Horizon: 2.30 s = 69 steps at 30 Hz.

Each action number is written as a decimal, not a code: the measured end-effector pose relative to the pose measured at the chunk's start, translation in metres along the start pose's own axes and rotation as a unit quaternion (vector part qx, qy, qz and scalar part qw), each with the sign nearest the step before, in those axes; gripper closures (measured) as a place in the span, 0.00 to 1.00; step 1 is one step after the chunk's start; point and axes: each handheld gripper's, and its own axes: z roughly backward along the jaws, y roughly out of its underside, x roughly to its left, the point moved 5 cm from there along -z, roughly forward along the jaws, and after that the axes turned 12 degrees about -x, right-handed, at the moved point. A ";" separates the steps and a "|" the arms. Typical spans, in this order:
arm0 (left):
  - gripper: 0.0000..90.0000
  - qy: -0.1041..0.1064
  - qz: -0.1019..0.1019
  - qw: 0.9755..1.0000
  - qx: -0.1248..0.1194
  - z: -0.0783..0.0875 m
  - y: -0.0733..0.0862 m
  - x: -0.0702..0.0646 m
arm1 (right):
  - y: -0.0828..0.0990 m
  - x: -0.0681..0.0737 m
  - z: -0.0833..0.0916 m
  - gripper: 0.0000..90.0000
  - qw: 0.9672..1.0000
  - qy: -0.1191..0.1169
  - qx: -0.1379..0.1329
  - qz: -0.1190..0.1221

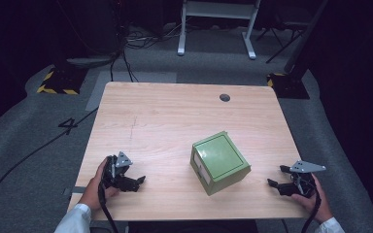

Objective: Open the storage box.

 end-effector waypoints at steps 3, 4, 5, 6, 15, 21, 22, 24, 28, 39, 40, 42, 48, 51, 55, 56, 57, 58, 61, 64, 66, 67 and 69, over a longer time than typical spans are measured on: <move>0.00 0.001 -0.005 1.000 0.000 -0.004 -0.003 -0.001 | 0.000 -0.001 -0.001 0.18 1.000 0.000 0.000 0.001; 0.00 0.004 -0.006 1.000 0.000 -0.005 -0.004 -0.003 | -0.001 -0.001 -0.001 0.18 1.000 0.001 0.000 0.000; 0.00 0.006 -0.011 1.000 0.000 -0.005 -0.004 -0.004 | -0.001 -0.001 -0.002 0.18 1.000 0.003 0.000 -0.001; 0.00 0.014 -0.013 1.000 0.000 -0.006 -0.005 -0.006 | -0.001 -0.001 -0.002 0.18 1.000 0.004 0.000 -0.001; 0.00 0.046 -0.037 0.998 0.001 -0.010 -0.007 -0.018 | -0.020 -0.002 -0.007 0.21 1.000 0.003 -0.010 0.008; 0.01 0.045 -0.033 0.998 0.002 -0.010 -0.007 -0.020 | -0.049 0.002 -0.004 0.25 0.999 -0.013 -0.033 0.030; 0.01 0.044 -0.032 0.998 0.001 -0.010 -0.007 -0.021 | -0.054 0.002 -0.004 0.26 0.999 -0.015 -0.036 0.029; 0.01 0.044 -0.032 0.999 0.002 -0.010 -0.007 -0.021 | -0.066 0.003 -0.004 0.26 0.998 -0.016 -0.042 0.036; 0.01 0.045 -0.032 0.998 0.002 -0.010 -0.007 -0.021 | -0.091 0.011 -0.013 0.28 0.997 -0.032 -0.045 0.055; 0.01 0.044 -0.032 0.998 0.002 -0.010 -0.007 -0.021 | -0.118 0.024 -0.049 0.33 0.994 -0.066 -0.028 0.078; 0.01 0.044 -0.032 0.998 0.002 -0.010 -0.007 -0.021 | -0.119 0.025 -0.052 0.34 0.994 -0.070 -0.028 0.076; 0.01 0.044 -0.032 0.999 0.001 -0.010 -0.007 -0.021 | -0.121 0.025 -0.054 0.34 0.994 -0.073 -0.031 0.075; 0.01 0.044 -0.032 0.999 0.001 -0.010 -0.007 -0.021 | -0.129 0.034 -0.066 0.35 0.992 -0.096 -0.027 0.076; 0.01 0.044 -0.032 0.999 0.001 -0.010 -0.007 -0.021 | -0.129 0.038 -0.072 0.37 0.991 -0.103 -0.021 0.077; 0.01 0.044 -0.032 0.999 0.000 -0.010 -0.007 -0.021 | -0.125 0.041 -0.080 0.43 0.991 -0.107 -0.005 0.083; 0.01 0.044 -0.032 0.999 0.001 -0.010 -0.007 -0.021 | -0.124 0.042 -0.082 0.44 0.991 -0.107 -0.002 0.085; 0.01 0.044 -0.032 0.999 0.000 -0.010 -0.007 -0.021 | -0.122 0.042 -0.084 0.45 0.991 -0.108 0.003 0.084; 0.01 0.044 -0.032 0.999 0.000 -0.010 -0.007 -0.021 | -0.119 0.042 -0.085 0.46 0.990 -0.108 0.007 0.085; 0.01 0.044 -0.032 0.999 0.000 -0.010 -0.007 -0.021 | -0.114 0.042 -0.089 0.46 0.989 -0.123 0.016 0.078; 0.01 0.044 -0.031 0.999 0.001 -0.010 -0.007 -0.021 | -0.112 0.045 -0.090 0.50 0.987 -0.134 0.023 0.081; 0.01 0.044 -0.032 0.999 0.000 -0.010 -0.007 -0.021 | -0.111 0.046 -0.090 0.54 0.986 -0.139 0.028 0.087; 0.01 0.044 -0.032 0.999 0.000 -0.010 -0.007 -0.021 | -0.110 0.046 -0.090 0.56 0.985 -0.144 0.029 0.086; 0.01 0.044 -0.032 0.999 0.000 -0.010 -0.007 -0.021 | -0.108 0.047 -0.090 0.61 0.985 -0.150 0.033 0.084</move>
